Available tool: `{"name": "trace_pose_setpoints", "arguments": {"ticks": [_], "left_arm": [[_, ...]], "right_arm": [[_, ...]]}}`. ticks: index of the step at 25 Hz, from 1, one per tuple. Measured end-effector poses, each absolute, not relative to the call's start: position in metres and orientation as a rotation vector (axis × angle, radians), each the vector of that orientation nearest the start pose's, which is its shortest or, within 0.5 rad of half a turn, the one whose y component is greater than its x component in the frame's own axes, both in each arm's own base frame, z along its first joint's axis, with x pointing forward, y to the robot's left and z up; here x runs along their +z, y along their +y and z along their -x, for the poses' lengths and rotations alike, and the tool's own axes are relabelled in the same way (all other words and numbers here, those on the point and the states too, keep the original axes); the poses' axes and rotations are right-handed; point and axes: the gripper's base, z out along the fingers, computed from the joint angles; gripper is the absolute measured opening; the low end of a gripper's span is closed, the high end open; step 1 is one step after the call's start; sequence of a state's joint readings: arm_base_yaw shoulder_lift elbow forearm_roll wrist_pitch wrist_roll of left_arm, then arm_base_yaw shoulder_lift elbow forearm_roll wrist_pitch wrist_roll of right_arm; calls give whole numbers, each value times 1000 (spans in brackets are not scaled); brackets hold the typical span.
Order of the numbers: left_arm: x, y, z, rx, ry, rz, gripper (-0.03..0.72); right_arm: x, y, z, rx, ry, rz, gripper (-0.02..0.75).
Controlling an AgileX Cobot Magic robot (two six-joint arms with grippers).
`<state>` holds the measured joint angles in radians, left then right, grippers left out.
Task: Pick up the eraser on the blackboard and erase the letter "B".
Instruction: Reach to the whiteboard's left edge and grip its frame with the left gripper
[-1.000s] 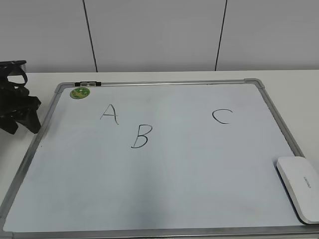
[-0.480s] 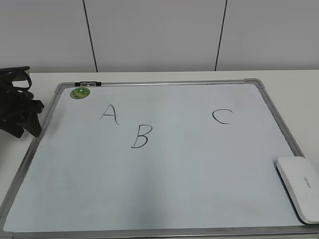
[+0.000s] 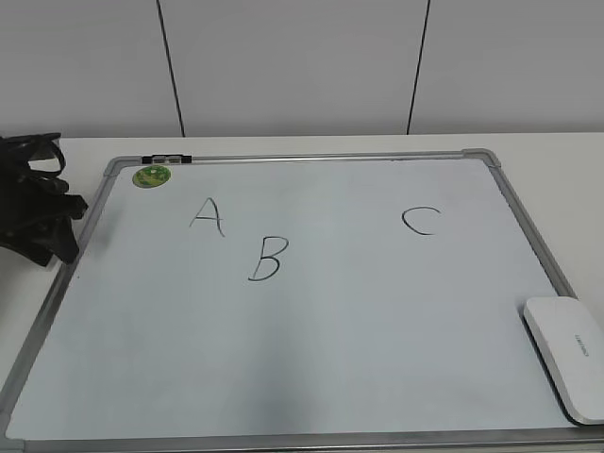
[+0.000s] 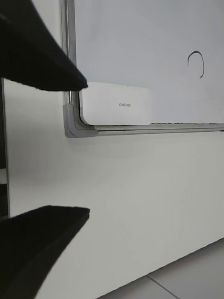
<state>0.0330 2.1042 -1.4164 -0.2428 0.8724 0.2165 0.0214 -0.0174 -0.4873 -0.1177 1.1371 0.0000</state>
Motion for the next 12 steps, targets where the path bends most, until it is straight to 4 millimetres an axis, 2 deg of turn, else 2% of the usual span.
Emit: {"name": "trace_pose_setpoints", "arguments": {"ticks": [8, 12], "left_arm": [[126, -4, -408, -286, 3028, -46, 235], [125, -5, -408, -307, 3041, -36, 133]], "right_arm": [[268, -10, 10, -130, 2113, 11, 568], [268, -10, 10, -130, 2113, 11, 568]]}}
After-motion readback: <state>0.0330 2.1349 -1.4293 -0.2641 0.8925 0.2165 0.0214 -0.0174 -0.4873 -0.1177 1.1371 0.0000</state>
